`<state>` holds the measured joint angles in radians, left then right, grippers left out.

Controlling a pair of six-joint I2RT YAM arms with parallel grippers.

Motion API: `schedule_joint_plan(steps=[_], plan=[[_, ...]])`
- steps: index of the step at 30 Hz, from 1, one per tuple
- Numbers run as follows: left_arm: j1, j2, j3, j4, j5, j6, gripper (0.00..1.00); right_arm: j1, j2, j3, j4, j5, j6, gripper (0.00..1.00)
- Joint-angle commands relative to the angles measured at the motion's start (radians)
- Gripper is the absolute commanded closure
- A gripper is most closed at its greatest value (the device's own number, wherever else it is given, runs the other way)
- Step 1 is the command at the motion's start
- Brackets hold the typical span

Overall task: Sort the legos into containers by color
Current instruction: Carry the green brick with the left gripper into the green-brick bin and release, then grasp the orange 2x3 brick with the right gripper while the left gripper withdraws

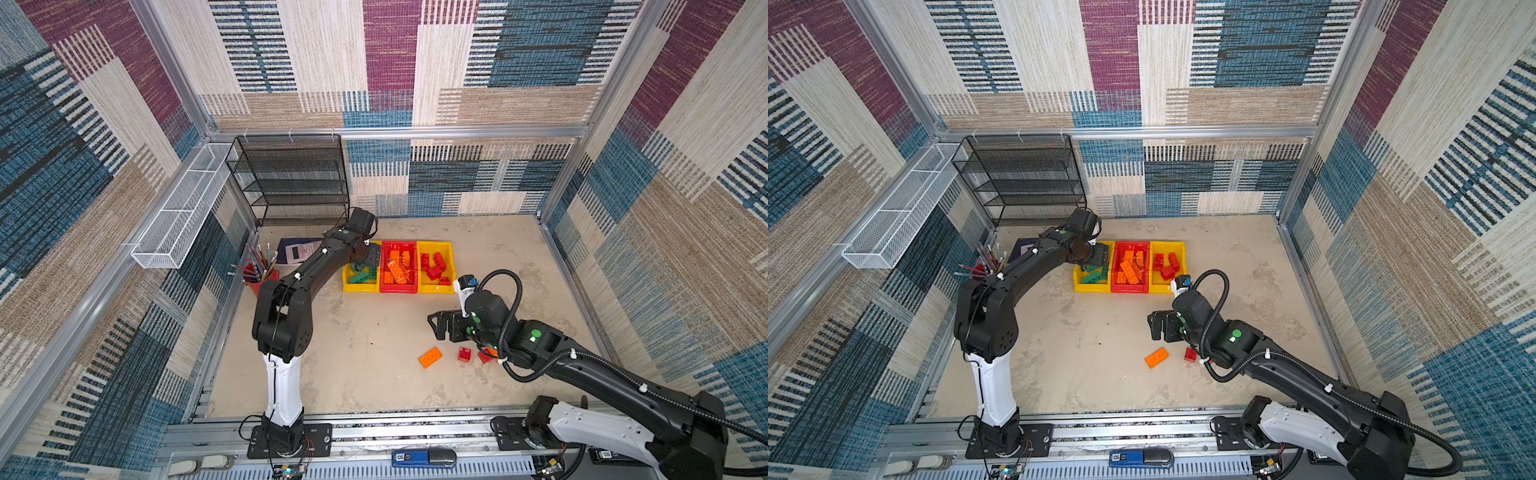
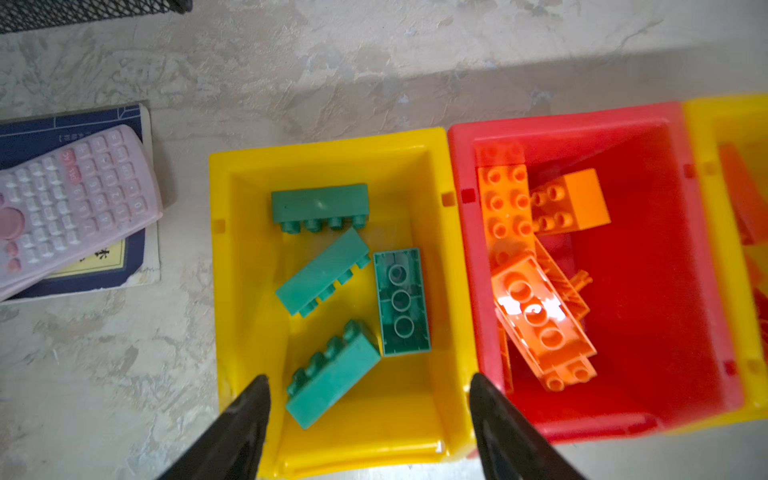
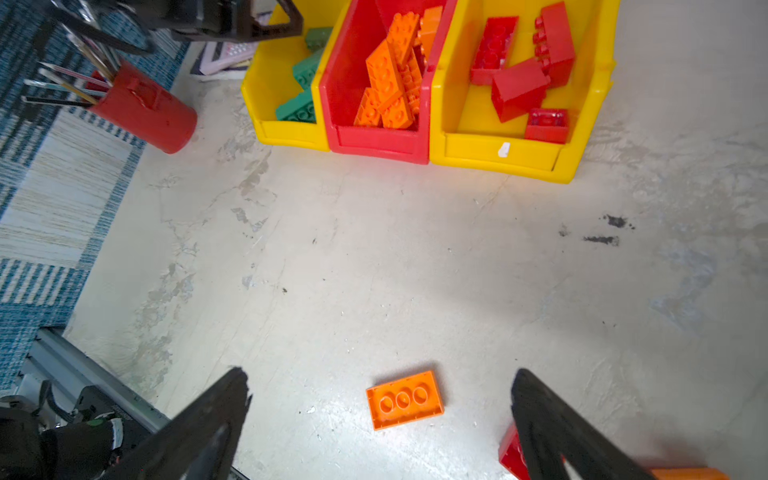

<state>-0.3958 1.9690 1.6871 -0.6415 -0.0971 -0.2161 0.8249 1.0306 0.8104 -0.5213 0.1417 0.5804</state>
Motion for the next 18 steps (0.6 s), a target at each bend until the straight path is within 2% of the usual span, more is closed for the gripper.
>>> schedule_joint_plan(steps=[1, 7, 11, 13, 15, 18], plan=[[-0.007, -0.117, -0.153, 0.092, 0.056, -0.066, 0.24, 0.001, 0.032, 0.006, -0.022, -0.002, 0.024, 0.0], [-0.06, -0.409, -0.604, 0.314, 0.083, -0.193, 0.23, 0.005, 0.102, -0.016, -0.036, -0.097, -0.017, 0.0], [-0.138, -0.577, -0.819, 0.347, 0.054, -0.209, 0.22, 0.008, 0.134, -0.035, -0.05, -0.103, -0.058, 0.0], [-0.182, -0.654, -0.907, 0.348, 0.037, -0.215, 0.16, 0.01, 0.161, -0.039, -0.056, -0.115, -0.07, 0.0], [-0.227, -0.748, -1.005, 0.379, 0.049, -0.223, 0.06, 0.013, 0.196, -0.043, -0.051, -0.125, -0.079, 0.0], [-0.276, -0.905, -1.132, 0.436, 0.061, -0.246, 0.01, 0.024, 0.254, -0.047, -0.037, -0.142, -0.084, 0.0]])
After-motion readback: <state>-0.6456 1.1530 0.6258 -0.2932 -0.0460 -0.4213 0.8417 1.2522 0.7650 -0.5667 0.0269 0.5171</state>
